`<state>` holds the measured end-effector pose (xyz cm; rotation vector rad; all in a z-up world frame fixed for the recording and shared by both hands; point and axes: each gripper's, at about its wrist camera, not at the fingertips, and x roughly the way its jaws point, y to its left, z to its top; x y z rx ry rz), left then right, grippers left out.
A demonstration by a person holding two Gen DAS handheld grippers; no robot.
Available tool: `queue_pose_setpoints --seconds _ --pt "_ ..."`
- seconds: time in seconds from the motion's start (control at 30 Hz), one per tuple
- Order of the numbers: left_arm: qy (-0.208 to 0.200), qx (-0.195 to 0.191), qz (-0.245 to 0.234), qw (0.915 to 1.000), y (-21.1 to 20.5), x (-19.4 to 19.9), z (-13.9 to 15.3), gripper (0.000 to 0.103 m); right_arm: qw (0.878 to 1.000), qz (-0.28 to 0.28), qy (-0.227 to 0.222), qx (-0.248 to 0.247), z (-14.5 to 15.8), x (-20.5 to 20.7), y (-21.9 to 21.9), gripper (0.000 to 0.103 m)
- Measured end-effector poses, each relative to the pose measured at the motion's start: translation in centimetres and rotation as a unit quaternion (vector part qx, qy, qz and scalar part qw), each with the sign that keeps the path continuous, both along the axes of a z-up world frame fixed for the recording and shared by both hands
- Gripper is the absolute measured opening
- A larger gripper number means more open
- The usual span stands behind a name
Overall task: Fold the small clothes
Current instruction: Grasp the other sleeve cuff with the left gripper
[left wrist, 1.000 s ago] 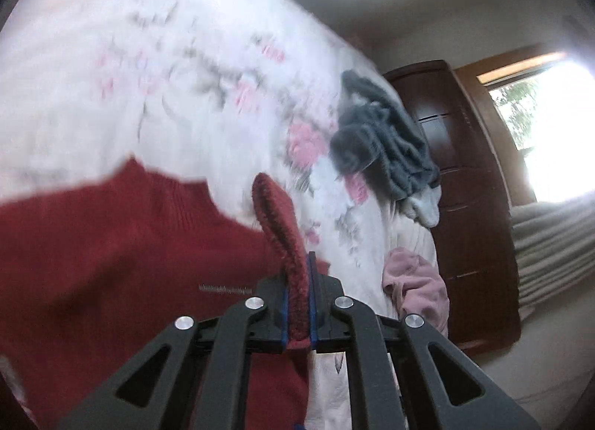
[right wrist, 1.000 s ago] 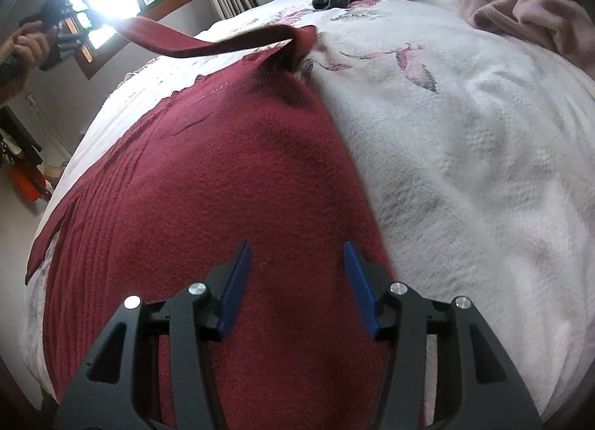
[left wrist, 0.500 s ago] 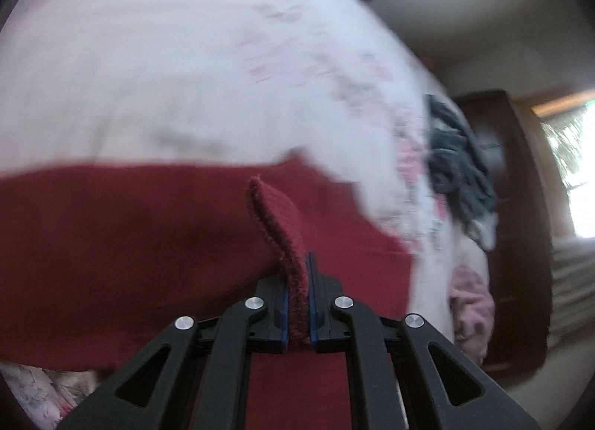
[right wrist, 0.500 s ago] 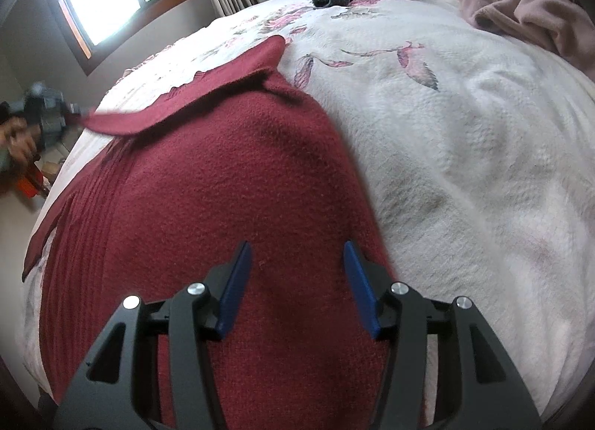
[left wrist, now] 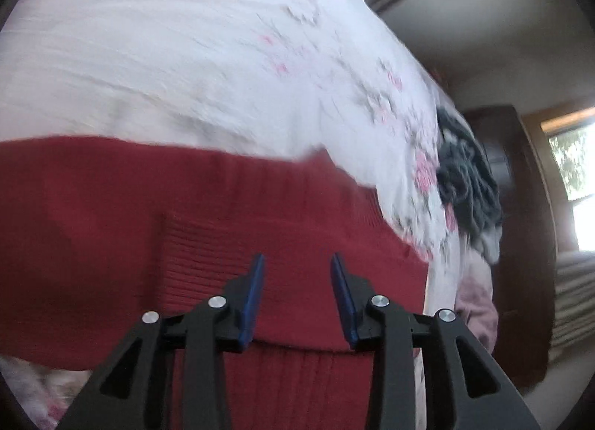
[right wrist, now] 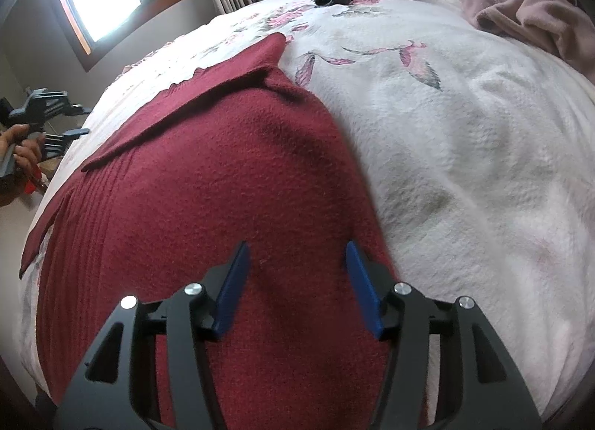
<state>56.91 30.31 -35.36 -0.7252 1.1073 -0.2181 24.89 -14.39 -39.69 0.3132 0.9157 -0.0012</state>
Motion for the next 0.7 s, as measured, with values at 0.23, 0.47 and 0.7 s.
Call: queue_pose_setpoints --seconds 0.23,0.47,0.7 --pt "0.083 0.026 0.027 0.9959 2.2 -0.4 -6.3 0.003 1.0 0.005 0.004 -0.004 -0.2 0.2 0.1 0.056" --pt "0.028 0.001 0.096 0.995 9.3 -6.8 -1.9 0.066 1.0 0.006 0.006 -0.01 -0.2 0.2 0.1 0.057" --pt "0.02 -0.006 0.254 0.967 24.5 -21.5 -0.4 0.073 1.0 0.01 0.011 -0.021 -0.2 0.3 0.5 0.058"
